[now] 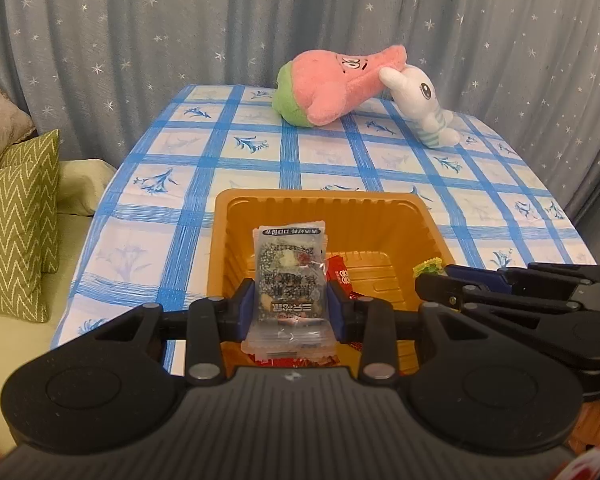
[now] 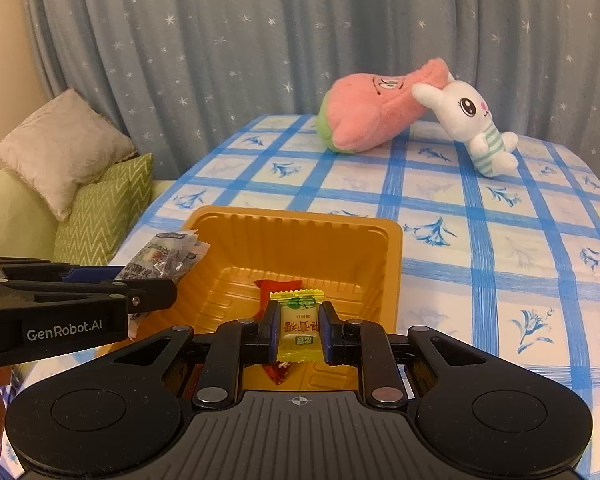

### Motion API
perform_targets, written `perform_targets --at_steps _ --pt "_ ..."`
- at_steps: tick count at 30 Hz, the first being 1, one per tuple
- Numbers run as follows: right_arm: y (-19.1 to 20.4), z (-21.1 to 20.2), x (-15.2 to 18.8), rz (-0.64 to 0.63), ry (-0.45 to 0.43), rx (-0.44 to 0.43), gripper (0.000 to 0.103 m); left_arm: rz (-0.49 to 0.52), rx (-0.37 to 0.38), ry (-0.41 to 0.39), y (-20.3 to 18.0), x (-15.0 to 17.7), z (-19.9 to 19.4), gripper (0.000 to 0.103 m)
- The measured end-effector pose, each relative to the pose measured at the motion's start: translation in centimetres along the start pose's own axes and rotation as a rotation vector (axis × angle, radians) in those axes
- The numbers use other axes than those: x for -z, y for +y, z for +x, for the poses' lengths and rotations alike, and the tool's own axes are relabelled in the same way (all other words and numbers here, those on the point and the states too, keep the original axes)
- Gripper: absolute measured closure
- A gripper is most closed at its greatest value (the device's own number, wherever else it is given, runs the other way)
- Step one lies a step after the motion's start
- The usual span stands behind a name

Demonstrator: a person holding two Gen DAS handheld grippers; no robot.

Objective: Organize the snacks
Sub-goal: 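Lower both grippers into the tray and open them to release the snacks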

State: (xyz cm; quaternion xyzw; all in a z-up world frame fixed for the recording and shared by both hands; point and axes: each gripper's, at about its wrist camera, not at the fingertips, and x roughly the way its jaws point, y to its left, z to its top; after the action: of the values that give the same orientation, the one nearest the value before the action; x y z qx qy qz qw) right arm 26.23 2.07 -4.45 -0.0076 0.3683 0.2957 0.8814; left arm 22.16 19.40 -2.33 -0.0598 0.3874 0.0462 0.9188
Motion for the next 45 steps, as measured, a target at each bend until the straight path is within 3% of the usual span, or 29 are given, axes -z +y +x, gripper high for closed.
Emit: perform_targets --at_steps 13,16,25,45 --pt "-1.8 1.6 -0.4 0.028 0.008 0.007 0.083 0.014 0.01 0.012 -0.7 -0.8 2.5 0.068" --pt "-1.8 1.7 -0.5 0.028 0.008 0.006 0.083 -0.004 0.036 0.009 -0.6 -0.9 2.8 0.05" --pt "-1.6 1.5 -0.2 0.028 0.013 0.006 0.083 0.03 -0.002 0.002 -0.2 -0.5 2.1 0.05" --pt "-0.7 0.9 -0.8 0.043 -0.009 -0.036 0.083 0.003 -0.032 -0.017 1.9 0.1 -0.2 0.05"
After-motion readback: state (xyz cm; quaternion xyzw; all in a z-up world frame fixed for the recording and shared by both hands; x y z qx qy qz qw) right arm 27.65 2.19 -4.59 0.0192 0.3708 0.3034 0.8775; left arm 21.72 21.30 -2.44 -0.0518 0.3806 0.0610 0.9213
